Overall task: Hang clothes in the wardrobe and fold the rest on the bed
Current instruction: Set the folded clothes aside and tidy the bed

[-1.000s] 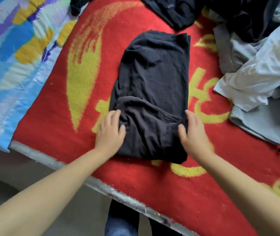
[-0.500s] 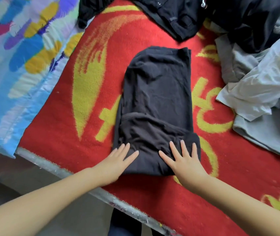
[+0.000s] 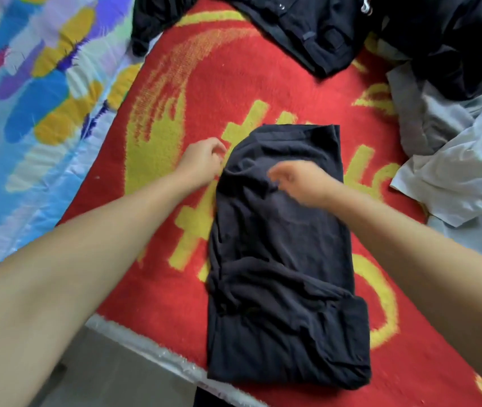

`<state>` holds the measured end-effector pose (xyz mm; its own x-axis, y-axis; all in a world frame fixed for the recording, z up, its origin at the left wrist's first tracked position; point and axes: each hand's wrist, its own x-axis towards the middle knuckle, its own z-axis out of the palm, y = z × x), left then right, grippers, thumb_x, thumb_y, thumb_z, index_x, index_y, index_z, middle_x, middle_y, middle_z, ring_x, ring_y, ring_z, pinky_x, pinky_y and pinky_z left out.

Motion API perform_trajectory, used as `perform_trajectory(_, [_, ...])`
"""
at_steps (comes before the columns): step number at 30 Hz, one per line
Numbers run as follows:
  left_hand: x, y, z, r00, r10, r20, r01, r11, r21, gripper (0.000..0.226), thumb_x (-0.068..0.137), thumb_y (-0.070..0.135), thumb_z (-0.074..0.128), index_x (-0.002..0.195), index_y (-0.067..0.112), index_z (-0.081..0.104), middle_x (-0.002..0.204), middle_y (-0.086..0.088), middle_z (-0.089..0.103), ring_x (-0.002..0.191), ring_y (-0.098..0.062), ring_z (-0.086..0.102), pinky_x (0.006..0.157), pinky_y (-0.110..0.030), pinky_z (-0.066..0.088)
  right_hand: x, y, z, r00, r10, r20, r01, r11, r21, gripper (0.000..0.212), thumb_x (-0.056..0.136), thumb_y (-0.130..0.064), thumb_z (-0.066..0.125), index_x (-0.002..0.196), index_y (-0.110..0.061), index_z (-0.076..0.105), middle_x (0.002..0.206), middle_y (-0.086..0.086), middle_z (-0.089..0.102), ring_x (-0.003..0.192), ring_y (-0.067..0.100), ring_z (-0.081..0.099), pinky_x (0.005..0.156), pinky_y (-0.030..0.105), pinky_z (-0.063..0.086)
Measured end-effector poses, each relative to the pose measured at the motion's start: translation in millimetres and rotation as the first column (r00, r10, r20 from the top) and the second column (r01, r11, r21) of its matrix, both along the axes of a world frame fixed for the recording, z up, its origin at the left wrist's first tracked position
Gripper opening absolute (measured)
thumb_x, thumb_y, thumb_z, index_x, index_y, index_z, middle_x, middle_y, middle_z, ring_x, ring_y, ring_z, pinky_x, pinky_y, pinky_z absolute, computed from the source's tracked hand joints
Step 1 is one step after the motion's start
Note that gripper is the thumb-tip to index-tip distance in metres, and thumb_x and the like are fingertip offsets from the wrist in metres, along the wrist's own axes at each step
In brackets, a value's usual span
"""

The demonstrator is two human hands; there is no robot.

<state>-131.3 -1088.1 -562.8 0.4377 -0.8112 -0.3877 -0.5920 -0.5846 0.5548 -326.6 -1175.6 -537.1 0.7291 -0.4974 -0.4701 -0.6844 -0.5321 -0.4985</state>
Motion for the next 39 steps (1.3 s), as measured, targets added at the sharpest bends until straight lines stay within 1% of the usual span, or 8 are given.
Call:
perform_trajectory(3, [13.0,-48.2,-19.6,0.993,0.009,-0.119,0.000,0.997,0.072,0.047,0.091,-0.003,0.041,0.137,0.006,0.048,0.127,-0.011,0.059,0.117,-0.025,0.055,0.097,-0.026,0.042,53.1,-50.0,-16.6,0.992,-0.122,0.014,0.123,0.989,-0.077,0.050,0.091,0.001,0.038,0.138,-0.013,0.048,0.139,0.011,0.051,0.125,0.029,0.049,0.100,0.035,0.041])
perform_trajectory(9, [17.3,-67.3,-32.9,0.853,-0.136,-0.504,0.192,0.980,0.060,0.024,0.088,0.016,0.066,0.112,0.012,0.063,0.083,0.005,0.060,0.074,-0.007,0.055,0.065,-0.012,0.041,75.6,-95.8,-53.0,0.962,0.022,-0.272,-0.070,0.983,-0.169,0.045,0.089,-0.017,0.055,0.133,-0.009,0.045,0.128,0.018,0.048,0.119,0.035,0.048,0.098,0.042,0.042])
perform_trajectory(15, [28.5,-53.1,-18.0,0.846,-0.408,-0.343,0.464,0.880,0.099,0.011,0.092,0.016,0.060,0.086,0.007,0.060,0.076,0.000,0.051,0.073,-0.013,0.044,0.061,-0.020,0.033,41.7,-90.4,-50.1,0.986,-0.004,-0.164,-0.034,0.972,-0.231,0.038,0.090,-0.026,0.059,0.126,-0.017,0.055,0.122,0.014,0.045,0.105,0.034,0.055,0.082,0.039,0.048])
perform_trajectory(22, [18.3,-65.7,24.3,0.797,-0.235,-0.556,0.049,0.943,-0.328,0.011,0.096,0.005,0.050,0.086,0.007,0.053,0.072,0.002,0.049,0.063,-0.002,0.044,0.058,-0.015,0.035,40.8,-95.1,-24.1,0.997,0.043,0.060,-0.023,0.952,-0.305,0.019,0.092,-0.025,0.057,0.104,-0.015,0.068,0.105,0.008,0.063,0.105,0.033,0.051,0.090,0.042,0.041])
perform_trajectory(26, [13.6,-80.3,33.2,0.843,-0.336,-0.420,0.191,0.917,-0.352,0.008,0.093,0.011,0.057,0.086,0.009,0.059,0.072,0.003,0.054,0.068,-0.007,0.047,0.063,-0.020,0.037,39.8,-93.0,-10.1,0.994,-0.101,-0.030,0.101,0.995,-0.005,0.041,0.099,-0.044,0.042,0.088,-0.009,0.060,0.088,0.004,0.062,0.088,0.024,0.056,0.073,0.033,0.038])
perform_trajectory(32, [18.4,-96.6,33.6,0.880,-0.461,-0.115,0.434,0.879,-0.196,0.015,0.088,0.026,0.063,0.102,0.022,0.065,0.081,0.013,0.057,0.080,-0.009,0.053,0.067,-0.015,0.035,38.7,-95.1,6.3,0.975,-0.162,-0.154,0.202,0.932,0.299,0.069,0.084,-0.072,0.040,0.092,-0.010,0.069,0.095,0.004,0.071,0.091,0.018,0.064,0.089,0.035,0.048])
perform_trajectory(36, [17.9,-102.1,30.7,0.782,-0.544,-0.305,0.563,0.826,-0.027,0.044,0.085,0.028,0.065,0.128,0.029,0.054,0.118,0.008,0.046,0.107,-0.006,0.046,0.087,-0.016,0.034,37.8,-103.4,14.3,0.977,-0.210,0.029,0.162,0.825,0.541,0.017,0.091,-0.015,0.061,0.103,-0.016,0.073,0.098,0.006,0.073,0.087,0.013,0.066,0.095,0.035,0.050])
perform_trajectory(39, [12.4,-106.0,27.6,0.752,-0.615,-0.239,0.628,0.778,-0.024,0.004,0.083,0.029,0.066,0.086,0.029,0.063,0.122,0.012,0.043,0.116,-0.010,0.038,0.095,-0.020,0.031,38.3,-108.8,16.8,0.963,-0.246,0.106,0.130,0.774,0.620,0.023,0.091,-0.007,0.059,0.099,-0.023,0.074,0.099,0.006,0.073,0.090,0.015,0.067,0.088,0.026,0.053])
